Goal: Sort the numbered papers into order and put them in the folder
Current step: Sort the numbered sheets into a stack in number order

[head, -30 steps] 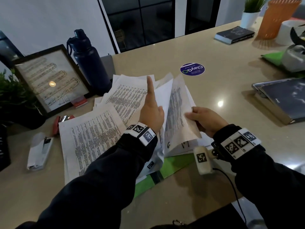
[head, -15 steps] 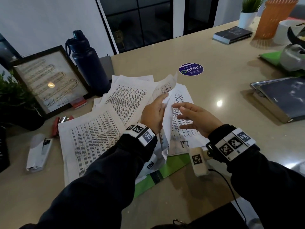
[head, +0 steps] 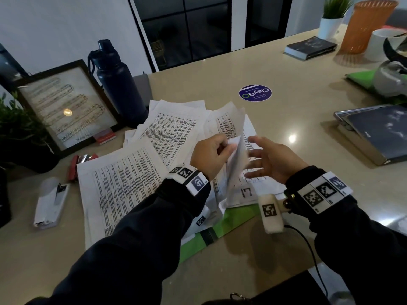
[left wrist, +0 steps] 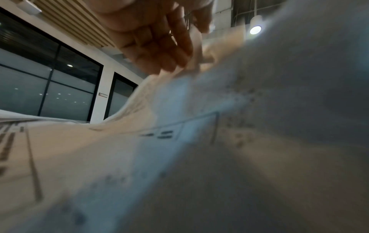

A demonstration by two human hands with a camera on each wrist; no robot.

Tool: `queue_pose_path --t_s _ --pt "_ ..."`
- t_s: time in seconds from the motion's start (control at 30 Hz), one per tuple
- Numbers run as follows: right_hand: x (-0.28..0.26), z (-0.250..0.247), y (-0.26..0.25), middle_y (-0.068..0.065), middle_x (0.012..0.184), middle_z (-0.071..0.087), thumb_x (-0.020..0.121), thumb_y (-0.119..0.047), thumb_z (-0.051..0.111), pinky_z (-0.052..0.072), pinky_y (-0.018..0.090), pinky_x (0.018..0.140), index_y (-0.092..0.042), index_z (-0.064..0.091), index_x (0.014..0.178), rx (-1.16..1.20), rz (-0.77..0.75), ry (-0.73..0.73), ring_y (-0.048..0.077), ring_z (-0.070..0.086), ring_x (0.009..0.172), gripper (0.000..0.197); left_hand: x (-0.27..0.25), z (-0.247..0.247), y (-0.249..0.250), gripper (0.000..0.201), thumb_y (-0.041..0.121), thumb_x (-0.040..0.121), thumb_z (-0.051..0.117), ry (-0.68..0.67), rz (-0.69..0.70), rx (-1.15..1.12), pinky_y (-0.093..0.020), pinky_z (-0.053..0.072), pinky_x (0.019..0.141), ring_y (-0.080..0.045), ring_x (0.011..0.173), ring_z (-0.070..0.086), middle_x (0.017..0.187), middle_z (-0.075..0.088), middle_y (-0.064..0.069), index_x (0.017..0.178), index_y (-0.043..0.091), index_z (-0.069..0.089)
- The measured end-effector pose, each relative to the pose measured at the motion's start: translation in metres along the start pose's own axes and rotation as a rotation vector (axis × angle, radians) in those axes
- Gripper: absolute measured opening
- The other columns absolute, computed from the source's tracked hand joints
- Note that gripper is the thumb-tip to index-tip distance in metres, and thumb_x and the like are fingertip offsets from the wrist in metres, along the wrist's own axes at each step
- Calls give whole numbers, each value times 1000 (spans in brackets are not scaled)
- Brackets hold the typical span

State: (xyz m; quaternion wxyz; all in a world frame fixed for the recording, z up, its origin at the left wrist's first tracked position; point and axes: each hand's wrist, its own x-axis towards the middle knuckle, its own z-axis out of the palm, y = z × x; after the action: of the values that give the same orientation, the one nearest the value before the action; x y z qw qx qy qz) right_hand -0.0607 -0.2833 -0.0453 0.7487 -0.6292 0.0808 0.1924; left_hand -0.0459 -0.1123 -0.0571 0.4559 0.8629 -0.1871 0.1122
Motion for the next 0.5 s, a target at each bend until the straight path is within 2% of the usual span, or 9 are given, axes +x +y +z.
queue_pose_path --t_s 0.07,0.1,0.13,0.17,0.2,0.27,0.33,0.4,0.5 --pt "-1 5 1 12 100 68 99 -41 31 57 34 60 -17 54 120 66 1 -113 25 68 76 39 -2 2 4 47 65 76 55 -112 30 -66 -28 45 61 -9 61 50 71 51 7 84 19 56" --pt "0 6 2 11 99 69 100 -42 28 56 32 60 -16 58 117 93 0 -150 23 69 77 43 -3 3 6 71 77 67 52 -175 33 -78 -18 45 68 -3 72 50 86 53 7 105 18 56" --pt "0 7 3 10 101 70 100 -43 25 57 32 60 -17 60 116 109 -4 -182 22 70 79 46 -4 3 6 93 82 59 51 -228 28 -67 -9 43 76 -1 86 50 103 50 5 126 18 47" --pt "0 7 4 9 104 70 100 -42 24 57 33 62 -19 60 116 117 -8 -209 21 70 83 46 -5 4 5 105 79 56 56 -262 12 -43 -8 41 86 -3 101 48 117 44 2 140 19 33" --pt "-2 7 5 9 106 70 100 -41 24 58 36 65 -21 59 118 124 -15 -234 21 70 85 44 -5 4 3 108 71 59 65 -281 -4 -22 -15 41 94 -8 113 44 125 40 -1 145 21 23" --pt "-4 5 5 11 111 68 100 -36 28 59 42 73 -19 56 123 102 -41 -255 24 69 90 40 -5 4 3 98 49 71 73 -273 -28 40 -30 43 100 -17 122 43 133 37 -7 148 22 17" --pt "-4 4 5 14 113 64 99 -25 36 58 44 75 -16 47 132 41 -70 -219 27 66 92 36 -3 4 3 81 36 82 68 -239 -30 82 -28 39 102 -20 126 42 138 37 -9 147 20 22" --pt "-3 4 3 12 108 63 97 -12 42 60 38 66 -20 43 135 -40 -88 -131 26 65 85 39 -2 6 3 72 31 86 65 -246 -12 91 -21 36 100 -19 128 42 139 38 -10 145 19 27" --pt "-2 4 3 7 103 64 94 -2 44 55 30 56 -26 42 132 -177 -126 -81 23 65 79 45 0 8 3 61 28 89 60 -250 19 112 -29 39 102 -21 126 45 139 42 -11 142 15 33"
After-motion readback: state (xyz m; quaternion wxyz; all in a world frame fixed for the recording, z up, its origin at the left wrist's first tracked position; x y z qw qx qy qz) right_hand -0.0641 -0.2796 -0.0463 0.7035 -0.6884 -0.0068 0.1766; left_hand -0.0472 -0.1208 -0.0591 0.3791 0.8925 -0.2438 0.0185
